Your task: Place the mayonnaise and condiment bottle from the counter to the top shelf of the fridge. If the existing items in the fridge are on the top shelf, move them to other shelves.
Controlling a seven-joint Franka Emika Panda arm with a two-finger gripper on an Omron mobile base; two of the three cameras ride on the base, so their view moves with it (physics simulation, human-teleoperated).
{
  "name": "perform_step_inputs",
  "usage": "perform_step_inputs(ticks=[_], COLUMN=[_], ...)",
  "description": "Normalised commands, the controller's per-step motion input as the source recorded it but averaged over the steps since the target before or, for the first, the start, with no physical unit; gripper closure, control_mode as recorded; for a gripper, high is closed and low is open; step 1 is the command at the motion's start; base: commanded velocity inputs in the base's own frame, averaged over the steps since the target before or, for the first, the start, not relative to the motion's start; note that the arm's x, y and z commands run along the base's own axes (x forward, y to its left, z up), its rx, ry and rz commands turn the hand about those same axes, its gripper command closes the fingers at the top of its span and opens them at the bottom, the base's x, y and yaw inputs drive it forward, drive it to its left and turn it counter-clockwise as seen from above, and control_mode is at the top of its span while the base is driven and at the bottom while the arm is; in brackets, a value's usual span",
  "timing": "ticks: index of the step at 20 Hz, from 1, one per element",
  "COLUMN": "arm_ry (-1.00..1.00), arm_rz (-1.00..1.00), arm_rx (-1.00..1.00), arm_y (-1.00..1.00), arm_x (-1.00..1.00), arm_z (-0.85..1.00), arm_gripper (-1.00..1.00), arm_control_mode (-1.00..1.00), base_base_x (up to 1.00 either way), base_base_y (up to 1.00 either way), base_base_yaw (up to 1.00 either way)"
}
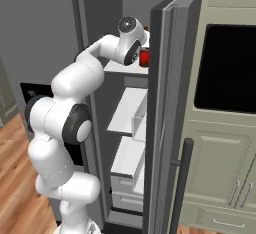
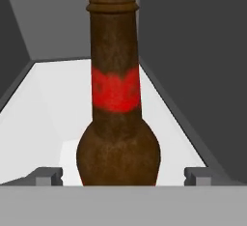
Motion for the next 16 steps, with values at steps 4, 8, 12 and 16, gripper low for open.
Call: perform_step_inputs(ticks=[4, 8, 12, 16], arm_ry=[0.00, -0.02, -0.01, 0.00], arm_rz=[0.00, 0.00, 0.00, 0.00], arm_rx=[0.00, 0.00, 0.00, 0.01], arm_y=[0.00, 0.00, 0.00, -0.01], arm_x=[0.21, 0.16, 0.14, 0.03], arm_z=[-0.10, -0.02, -0.01, -0.04], arm_gripper=[-1.00, -1.00, 1.00, 1.00], arm_control_mode=[-1.00, -1.00, -1.00, -1.00], base_base_x=[0.00, 0.00, 0.00, 0.00], base_base_y=[0.00, 0.00, 0.00, 0.00], base_base_yaw=[0.00, 0.00, 0.00, 0.00])
